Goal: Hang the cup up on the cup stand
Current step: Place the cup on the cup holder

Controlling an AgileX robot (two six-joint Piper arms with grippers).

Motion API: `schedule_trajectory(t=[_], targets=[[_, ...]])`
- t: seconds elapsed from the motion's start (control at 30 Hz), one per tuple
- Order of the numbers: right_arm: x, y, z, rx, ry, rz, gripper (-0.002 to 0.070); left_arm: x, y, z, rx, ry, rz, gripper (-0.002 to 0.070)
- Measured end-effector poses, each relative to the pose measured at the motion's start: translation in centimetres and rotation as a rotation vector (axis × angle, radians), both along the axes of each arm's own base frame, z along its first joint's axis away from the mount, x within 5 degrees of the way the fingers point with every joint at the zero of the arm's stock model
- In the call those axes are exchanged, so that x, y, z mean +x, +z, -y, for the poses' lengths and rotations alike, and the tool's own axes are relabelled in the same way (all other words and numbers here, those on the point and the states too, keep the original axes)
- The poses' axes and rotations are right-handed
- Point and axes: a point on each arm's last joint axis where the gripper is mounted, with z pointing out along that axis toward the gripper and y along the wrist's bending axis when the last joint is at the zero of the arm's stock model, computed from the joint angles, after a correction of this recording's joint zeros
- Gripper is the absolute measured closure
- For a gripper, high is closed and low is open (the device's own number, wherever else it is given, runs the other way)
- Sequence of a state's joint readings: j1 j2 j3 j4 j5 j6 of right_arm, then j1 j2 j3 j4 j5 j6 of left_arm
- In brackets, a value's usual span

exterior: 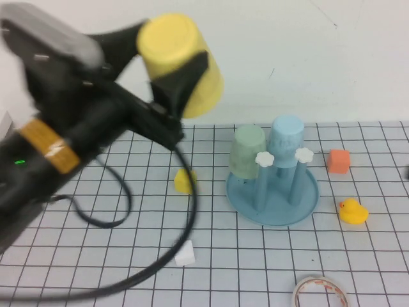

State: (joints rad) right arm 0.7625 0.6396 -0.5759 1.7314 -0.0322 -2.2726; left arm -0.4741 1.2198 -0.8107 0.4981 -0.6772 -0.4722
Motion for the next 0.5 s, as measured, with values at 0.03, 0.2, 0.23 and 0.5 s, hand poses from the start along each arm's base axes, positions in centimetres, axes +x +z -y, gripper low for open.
schedule_trajectory(t=[0.03,0.2,0.23,0.5], targets=[[-0.3,-0.6,0.6,0.002,-0.028,-0.005,0.0563,0.8,-0.6,0.5,0.030,-0.002,-0.011,0.0118],[-1.4,-3.9,3.4,0.008,-0.160,-0.032,0.0664,4.3,-4.0,2.5,0.109,-0.023,-0.081,0.0118],[-1.6,-4.7,3.8,0.016,-0.182,-0.046,0.0668,5.0,-4.6,2.9,0.110,-0.029,-0.097,0.0118],[-2.1,-10.5,5.1,0.000,-0.251,-0.187,0.0677,9.6,-8.5,5.8,0.089,-0.092,-0.197,0.0118]])
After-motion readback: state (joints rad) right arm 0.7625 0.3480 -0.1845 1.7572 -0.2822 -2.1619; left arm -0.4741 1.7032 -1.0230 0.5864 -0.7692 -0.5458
